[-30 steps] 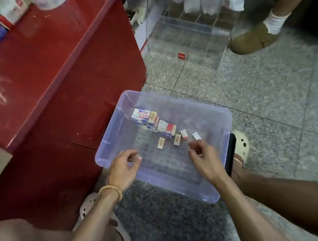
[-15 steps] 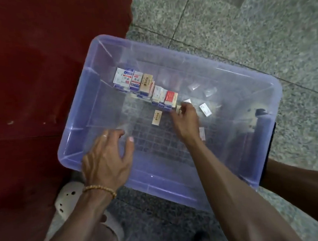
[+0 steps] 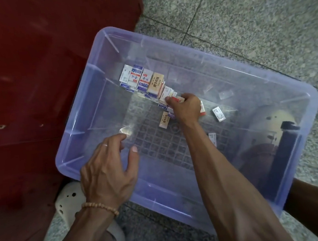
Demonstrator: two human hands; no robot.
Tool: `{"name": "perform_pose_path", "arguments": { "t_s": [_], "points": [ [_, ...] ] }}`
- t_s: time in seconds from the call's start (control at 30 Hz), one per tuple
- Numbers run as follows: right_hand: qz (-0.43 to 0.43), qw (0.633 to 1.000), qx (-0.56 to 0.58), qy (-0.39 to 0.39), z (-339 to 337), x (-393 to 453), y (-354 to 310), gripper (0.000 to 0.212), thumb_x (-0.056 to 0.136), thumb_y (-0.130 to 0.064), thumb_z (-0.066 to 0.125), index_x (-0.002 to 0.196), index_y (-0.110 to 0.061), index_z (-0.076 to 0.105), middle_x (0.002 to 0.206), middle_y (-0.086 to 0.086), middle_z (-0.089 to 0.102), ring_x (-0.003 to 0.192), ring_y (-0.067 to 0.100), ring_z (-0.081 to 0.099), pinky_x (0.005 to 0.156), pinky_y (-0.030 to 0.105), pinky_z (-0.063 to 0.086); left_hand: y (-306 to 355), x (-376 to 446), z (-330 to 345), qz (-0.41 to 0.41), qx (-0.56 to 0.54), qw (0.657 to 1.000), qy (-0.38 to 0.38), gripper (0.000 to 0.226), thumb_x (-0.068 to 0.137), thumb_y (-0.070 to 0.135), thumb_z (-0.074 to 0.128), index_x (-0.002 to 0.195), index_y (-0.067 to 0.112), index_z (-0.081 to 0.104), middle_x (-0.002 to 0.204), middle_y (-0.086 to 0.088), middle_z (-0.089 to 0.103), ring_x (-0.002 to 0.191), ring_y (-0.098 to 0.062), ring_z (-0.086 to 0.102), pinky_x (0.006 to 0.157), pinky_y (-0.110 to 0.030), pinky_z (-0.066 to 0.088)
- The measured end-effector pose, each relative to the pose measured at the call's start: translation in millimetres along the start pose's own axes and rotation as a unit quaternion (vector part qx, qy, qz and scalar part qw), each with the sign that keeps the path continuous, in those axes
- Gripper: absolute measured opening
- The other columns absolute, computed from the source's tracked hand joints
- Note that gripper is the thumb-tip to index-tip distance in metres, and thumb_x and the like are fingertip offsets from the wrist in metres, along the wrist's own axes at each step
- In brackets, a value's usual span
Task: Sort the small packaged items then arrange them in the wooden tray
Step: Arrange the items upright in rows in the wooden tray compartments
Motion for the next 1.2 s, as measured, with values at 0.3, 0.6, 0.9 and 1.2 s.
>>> {"name": "perform_pose_path", "arguments": {
  "t_s": [0.3,0.6,0.9,1.2],
  "points": [
    [0.015,0.99,0.048,-0.134,1,9,-3,0.02,0.079,-0.018,0.083,0.094,-0.008,0.073,0.091,0.011,0.076,0.075,0.023,0.074,0.07,0.04,0.062,0,0,0,0.005,0.0,1.0,0.008,0.036,0.088,0.042,0.044,0.108,0.018,0.059,0.091,0.004,0.065,0.083,-0.022,0.065,0.063,-0.029,0.046],
    [0.043,0.988,0.071,-0.129,-7,5,-13,0.012,0.075,-0.014,0.084,0.078,-0.013,0.072,0.083,0.011,0.076,0.077,0.028,0.075,0.072,0.052,0.061,0,0,1,0.005,0.015,1.0,0.007,0.035,0.086,0.041,0.044,0.107,0.019,0.06,0.088,0.005,0.064,0.081,-0.019,0.065,0.062,-0.026,0.041],
    [0.105,0.959,0.222,-0.143,-43,-33,-11,0.004,0.086,-0.012,0.072,0.089,-0.011,0.069,0.063,0.001,0.069,0.048,0.01,0.061,0.041,0.019,0.041,-1,0,1,0.009,0.012,1.0,0.01,0.037,0.085,0.043,0.043,0.107,0.017,0.06,0.087,0.004,0.064,0.081,-0.02,0.064,0.062,-0.025,0.037],
    [0.125,0.895,0.366,-0.223,-77,-121,-35,0.008,0.091,-0.01,0.062,0.085,-0.016,0.06,0.083,0.008,0.067,0.073,0.02,0.063,0.059,0.029,0.042,4,-1,-8,-0.006,-0.024,1.0,-0.015,0.039,0.087,0.043,0.044,0.111,0.017,0.061,0.096,0.0,0.065,0.09,-0.023,0.063,0.07,-0.035,0.049]
  ]
}}
Point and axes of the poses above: each hand's wrist, its own x-axis towards the middle knuckle, its own z-axis out of the palm, y = z × x, the point moved 2 cm from there along x, towards the middle knuckle
